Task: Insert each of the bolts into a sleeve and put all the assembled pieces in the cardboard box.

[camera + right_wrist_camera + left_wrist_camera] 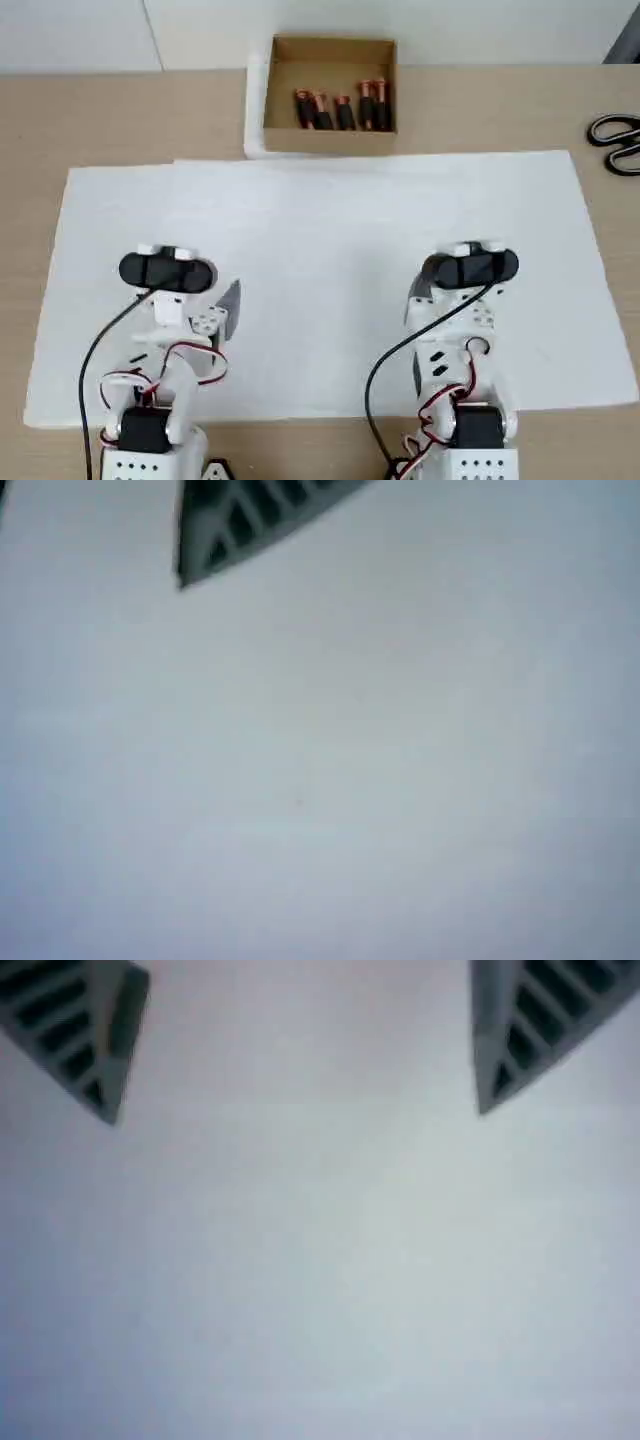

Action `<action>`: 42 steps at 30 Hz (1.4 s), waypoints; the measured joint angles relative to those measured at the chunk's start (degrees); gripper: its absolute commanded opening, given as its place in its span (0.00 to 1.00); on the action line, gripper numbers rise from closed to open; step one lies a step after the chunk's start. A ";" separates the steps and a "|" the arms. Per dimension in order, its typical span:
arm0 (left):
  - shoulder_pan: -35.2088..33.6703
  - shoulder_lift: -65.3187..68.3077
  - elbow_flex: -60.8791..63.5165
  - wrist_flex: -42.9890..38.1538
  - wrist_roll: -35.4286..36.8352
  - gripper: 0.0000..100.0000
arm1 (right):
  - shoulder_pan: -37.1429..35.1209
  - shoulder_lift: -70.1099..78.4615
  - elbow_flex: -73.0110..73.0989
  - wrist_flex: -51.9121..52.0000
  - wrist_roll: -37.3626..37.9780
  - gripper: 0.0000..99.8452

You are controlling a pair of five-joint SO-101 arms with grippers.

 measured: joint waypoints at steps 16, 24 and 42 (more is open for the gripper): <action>0.00 0.00 0.00 0.00 0.00 0.22 | 0.00 0.00 0.00 8.18 0.00 0.12; 0.00 0.00 0.00 0.00 0.00 0.22 | 0.00 0.00 0.00 8.62 0.00 0.12; 0.00 0.00 0.00 0.00 0.00 0.22 | 0.00 0.00 0.00 8.62 0.00 0.12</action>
